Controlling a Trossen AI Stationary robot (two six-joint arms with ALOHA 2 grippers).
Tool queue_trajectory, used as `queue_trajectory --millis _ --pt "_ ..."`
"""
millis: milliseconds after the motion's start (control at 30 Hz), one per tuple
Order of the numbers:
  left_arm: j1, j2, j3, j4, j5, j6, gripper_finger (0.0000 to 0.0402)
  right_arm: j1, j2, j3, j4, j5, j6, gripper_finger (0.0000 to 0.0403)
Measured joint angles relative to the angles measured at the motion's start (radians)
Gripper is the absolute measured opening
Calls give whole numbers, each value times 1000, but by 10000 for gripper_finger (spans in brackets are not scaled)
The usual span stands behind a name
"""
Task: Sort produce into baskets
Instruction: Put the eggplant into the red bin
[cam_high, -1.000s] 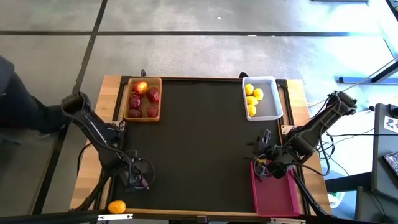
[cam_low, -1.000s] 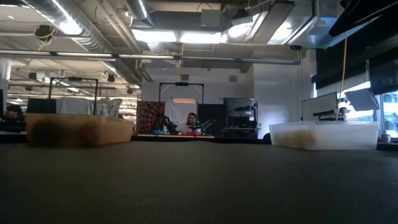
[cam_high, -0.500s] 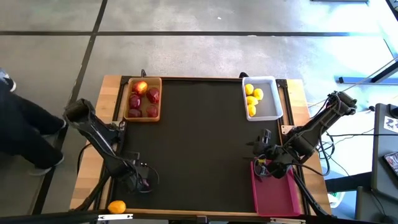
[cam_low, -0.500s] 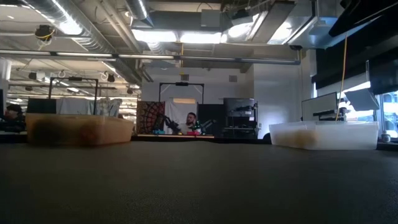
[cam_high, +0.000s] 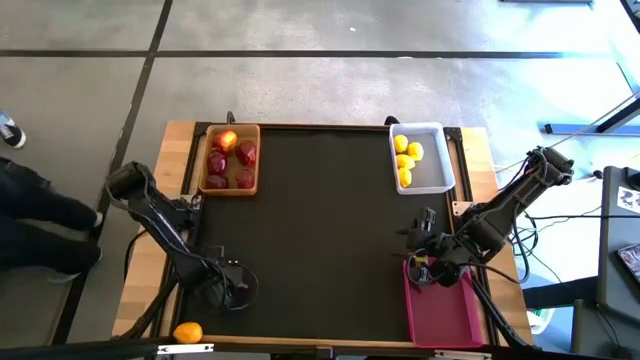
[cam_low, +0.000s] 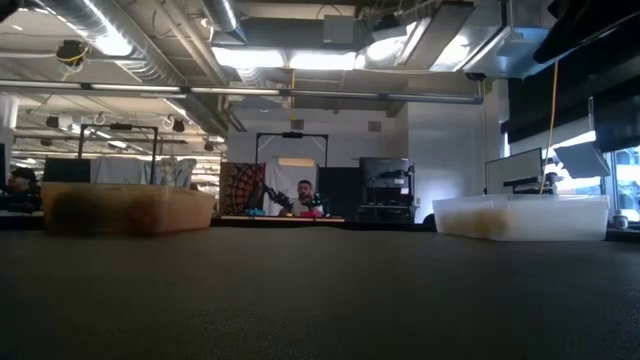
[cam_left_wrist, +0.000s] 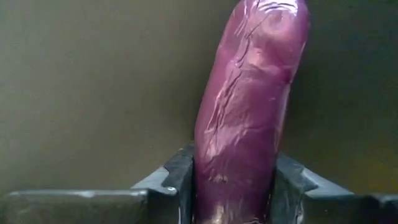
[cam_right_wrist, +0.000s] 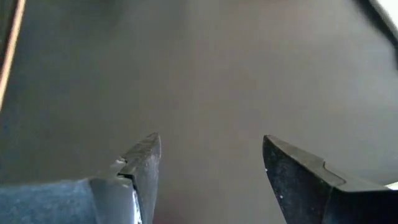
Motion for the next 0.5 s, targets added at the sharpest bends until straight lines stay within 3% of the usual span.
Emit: queue_trajectory --millis 233,500 --pt "26 -56 33 -3 -73 -48 128 0 0 0 17 2 2 241" --pt "133 -143 80 34 -335 10 139 0 0 0 67 62 -29 242"
